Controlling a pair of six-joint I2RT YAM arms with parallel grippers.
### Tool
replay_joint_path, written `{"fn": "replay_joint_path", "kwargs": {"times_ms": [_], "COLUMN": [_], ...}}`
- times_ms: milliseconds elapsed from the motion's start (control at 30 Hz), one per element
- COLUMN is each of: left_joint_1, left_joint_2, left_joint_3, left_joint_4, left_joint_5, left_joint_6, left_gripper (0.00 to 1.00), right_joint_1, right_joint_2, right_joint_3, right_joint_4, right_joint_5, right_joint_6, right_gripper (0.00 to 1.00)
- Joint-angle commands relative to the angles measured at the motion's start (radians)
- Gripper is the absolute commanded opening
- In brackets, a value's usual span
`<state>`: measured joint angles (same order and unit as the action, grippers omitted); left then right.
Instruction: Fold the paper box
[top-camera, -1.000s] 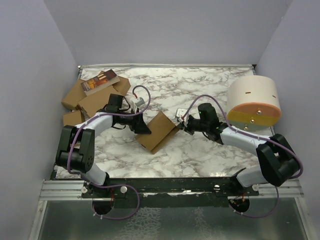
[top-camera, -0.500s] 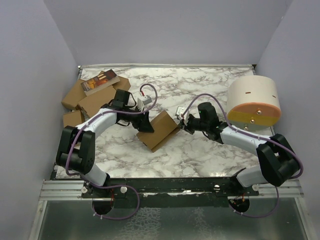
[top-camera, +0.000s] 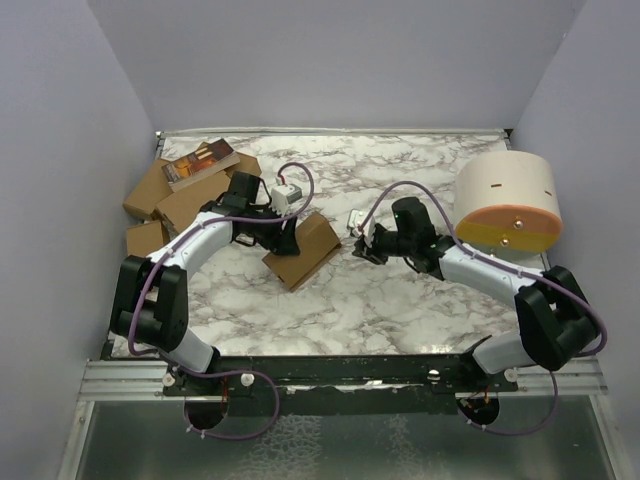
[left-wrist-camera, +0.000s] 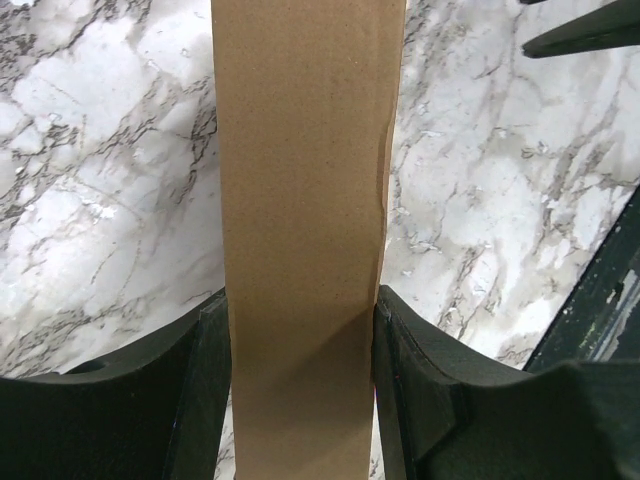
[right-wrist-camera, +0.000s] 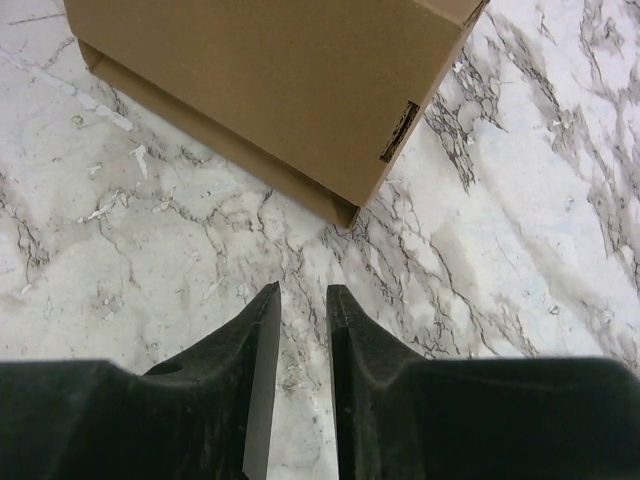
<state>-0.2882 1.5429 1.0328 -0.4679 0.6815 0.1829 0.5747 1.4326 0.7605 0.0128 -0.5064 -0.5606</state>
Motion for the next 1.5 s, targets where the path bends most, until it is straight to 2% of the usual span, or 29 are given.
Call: {"fn": "replay_joint_path", "kwargs": {"times_ms": [0, 267, 533, 700, 833, 1033, 1233, 1467], "left_joint_1": [0.001, -0.071, -0.211, -0.330, -0.411, -0.446, -0.444, -0.386], "left_joint_2": [-0.008, 0.002, 0.027, 0.067, 0.104, 0.147, 0.167, 0.123], "left_joint_3": [0.020, 0.035, 0.042, 0.036, 0.003, -0.007, -0.023, 0.015], "left_joint_4": [-0.017, -0.049, -0.092, -0.115, -0.096, -0.099, -0.040, 0.043], "left_joint_5": [-0.122, -0.311, -0.575, -0.798, -0.905, -0.937, -0.873, -0.874], "left_joint_6": [0.013, -0.025, -0.075, -0.154, -0.206, -0.217, -0.198, -0.199], "left_gripper": [0.03, 0.03, 0.02, 0.01, 0.01, 0.01, 0.04, 0.04], "right_joint_1": [-0.030, -0.120, -0.155, -0.165, -0.170, -0.177, -0.191, -0.219], "right_joint_2": [-0.017, -0.094, -0.113, -0.114, -0.109, -0.103, -0.104, -0.112], "right_joint_3": [0.055, 0.064, 0.061, 0.060, 0.059, 0.059, 0.059, 0.061], "right_joint_4": [-0.097, -0.122, -0.120, -0.117, -0.116, -0.114, -0.116, -0.119], "right_joint_5": [-0.052, -0.170, -0.198, -0.201, -0.205, -0.212, -0.220, -0.233], "right_joint_6": [-0.050, -0.024, -0.013, -0.012, -0.009, -0.005, -0.002, 0.004], "right_gripper": [0.26, 0.27, 0.27, 0.27, 0.27, 0.27, 0.27, 0.27]}}
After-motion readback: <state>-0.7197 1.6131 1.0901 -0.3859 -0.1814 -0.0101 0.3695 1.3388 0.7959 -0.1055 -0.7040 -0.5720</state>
